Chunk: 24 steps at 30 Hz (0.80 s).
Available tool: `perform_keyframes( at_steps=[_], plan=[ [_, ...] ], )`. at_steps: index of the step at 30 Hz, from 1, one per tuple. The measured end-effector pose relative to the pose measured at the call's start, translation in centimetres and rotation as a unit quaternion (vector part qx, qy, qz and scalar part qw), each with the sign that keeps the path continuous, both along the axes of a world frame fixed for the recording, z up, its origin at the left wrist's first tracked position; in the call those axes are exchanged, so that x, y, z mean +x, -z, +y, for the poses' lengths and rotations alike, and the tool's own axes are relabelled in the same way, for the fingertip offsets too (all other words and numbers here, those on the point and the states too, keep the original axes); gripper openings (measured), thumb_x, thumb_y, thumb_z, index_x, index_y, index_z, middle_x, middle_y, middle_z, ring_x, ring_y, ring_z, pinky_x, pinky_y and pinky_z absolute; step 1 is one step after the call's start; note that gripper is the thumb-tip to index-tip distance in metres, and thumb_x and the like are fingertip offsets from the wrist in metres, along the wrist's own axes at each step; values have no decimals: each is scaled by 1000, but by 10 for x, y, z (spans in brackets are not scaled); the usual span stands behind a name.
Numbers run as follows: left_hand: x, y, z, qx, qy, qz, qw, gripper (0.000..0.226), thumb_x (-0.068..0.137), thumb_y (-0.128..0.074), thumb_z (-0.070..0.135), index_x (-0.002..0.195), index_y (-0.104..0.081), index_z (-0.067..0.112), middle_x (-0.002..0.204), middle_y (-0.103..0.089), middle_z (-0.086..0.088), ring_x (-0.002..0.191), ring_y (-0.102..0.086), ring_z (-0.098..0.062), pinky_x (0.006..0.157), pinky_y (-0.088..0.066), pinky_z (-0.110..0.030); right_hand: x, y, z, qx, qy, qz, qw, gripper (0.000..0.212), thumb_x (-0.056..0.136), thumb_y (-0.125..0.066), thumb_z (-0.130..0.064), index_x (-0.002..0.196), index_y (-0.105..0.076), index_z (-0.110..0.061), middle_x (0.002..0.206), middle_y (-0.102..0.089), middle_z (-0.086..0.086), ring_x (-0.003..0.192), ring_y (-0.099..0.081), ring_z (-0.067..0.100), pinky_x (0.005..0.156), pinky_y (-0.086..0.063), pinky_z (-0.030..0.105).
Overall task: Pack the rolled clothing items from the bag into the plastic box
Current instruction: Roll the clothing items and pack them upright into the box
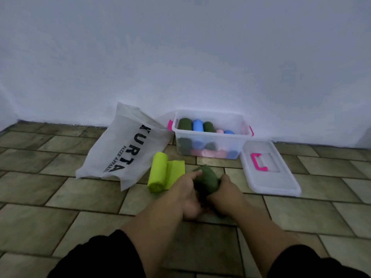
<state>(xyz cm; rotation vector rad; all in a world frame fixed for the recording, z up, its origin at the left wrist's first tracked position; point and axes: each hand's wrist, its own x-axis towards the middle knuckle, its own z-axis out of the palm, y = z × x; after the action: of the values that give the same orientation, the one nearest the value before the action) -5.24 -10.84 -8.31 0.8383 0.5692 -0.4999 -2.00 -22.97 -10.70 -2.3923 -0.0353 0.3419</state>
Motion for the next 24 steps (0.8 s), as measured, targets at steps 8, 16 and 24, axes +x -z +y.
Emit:
perform_keyframes(
  at_steps=[8, 16, 24],
  plan=[
    [23, -36, 32, 350, -173, -176, 904, 28, 89, -55, 39, 113, -57, 25, 109, -63, -3, 92, -60, -19, 76, -49, -36, -27, 2, -14, -241, -208, -294, 902, 53, 79, -60, -26, 128, -39, -29, 123, -48, 0, 103, -51, 25, 79, -43, 37],
    [6, 9, 9, 467, 253, -200, 823, 58, 95, -31, 58, 132, -54, 21, 135, -55, -8, 121, -51, -23, 103, -39, -38, -45, 16, -26, -252, -242, -204, 915, 75, 74, -58, -51, 140, -25, -43, 138, -39, -9, 123, -36, 23, 96, -38, 47],
    [-1, 28, 16, 446, 256, -168, 841, 80, 78, -33, 78, 125, -62, 19, 131, -58, -10, 118, -54, -25, 106, -39, -42, -67, 22, 3, -134, -47, -112, 983, 90, 53, -46, -82, 134, -29, -46, 127, -42, -5, 123, -35, 21, 91, -38, 47]
  ],
)
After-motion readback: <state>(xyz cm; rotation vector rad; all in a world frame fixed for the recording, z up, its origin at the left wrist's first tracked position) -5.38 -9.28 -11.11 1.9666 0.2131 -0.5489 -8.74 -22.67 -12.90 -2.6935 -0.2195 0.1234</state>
